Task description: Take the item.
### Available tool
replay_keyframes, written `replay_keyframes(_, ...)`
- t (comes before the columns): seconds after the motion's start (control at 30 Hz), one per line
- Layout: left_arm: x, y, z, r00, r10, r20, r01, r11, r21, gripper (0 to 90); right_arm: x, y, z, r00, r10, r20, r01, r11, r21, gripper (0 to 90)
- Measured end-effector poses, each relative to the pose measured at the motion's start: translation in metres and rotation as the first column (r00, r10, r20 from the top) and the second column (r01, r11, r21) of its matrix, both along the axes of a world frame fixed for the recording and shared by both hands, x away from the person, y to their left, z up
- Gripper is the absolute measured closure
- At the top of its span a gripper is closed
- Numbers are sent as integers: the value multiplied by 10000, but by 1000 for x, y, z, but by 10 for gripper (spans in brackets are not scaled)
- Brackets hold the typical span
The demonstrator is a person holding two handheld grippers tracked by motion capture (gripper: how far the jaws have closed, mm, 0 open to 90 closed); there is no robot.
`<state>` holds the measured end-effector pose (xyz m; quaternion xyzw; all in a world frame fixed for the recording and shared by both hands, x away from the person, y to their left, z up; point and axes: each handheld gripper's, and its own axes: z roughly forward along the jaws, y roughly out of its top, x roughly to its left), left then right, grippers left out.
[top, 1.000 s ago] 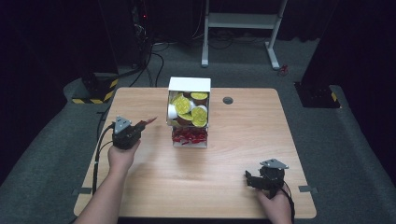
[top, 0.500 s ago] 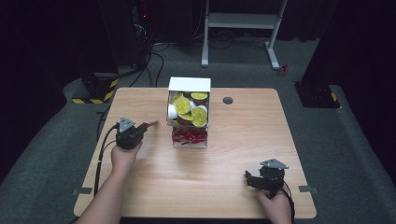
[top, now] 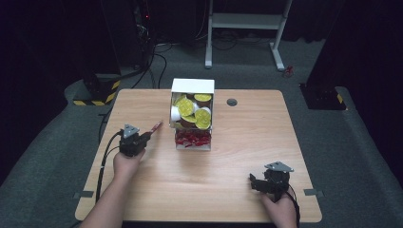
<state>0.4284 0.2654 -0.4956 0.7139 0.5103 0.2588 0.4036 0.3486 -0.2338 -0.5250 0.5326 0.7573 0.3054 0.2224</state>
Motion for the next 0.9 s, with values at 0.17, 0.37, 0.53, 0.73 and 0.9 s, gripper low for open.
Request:
replay_keyframes(0.17, -2, 1, -9, 9991, -41, -431, 47, 9999, 146, 836, 0, 0, 0, 10000, 0, 1, 0, 10000, 0, 85)
replay_keyframes(0.37, -1, 0, -21, 9931, -80, -1167, 130, 9990, 426, 833, 0, 0, 0, 10000, -1, 2, 1, 10000, 0, 85)
replay_keyframes(0.53, -1, -5, -25, 9914, -181, -1297, 255, 9981, 556, 826, 0, 0, 0, 10000, -4, -6, 4, 10000, 11, 85)
replay_keyframes(0.73, -4, -9, -22, 9899, -314, -1385, 333, 9994, 113, 636, 0, 0, 0, 10000, -2, -1, 2, 10000, 3, 86)
replay_keyframes(0.9, -8, -13, -16, 9913, -412, -1249, 389, 9990, -207, 549, 0, 0, 0, 10000, 0, -1, 0, 10000, 3, 86)
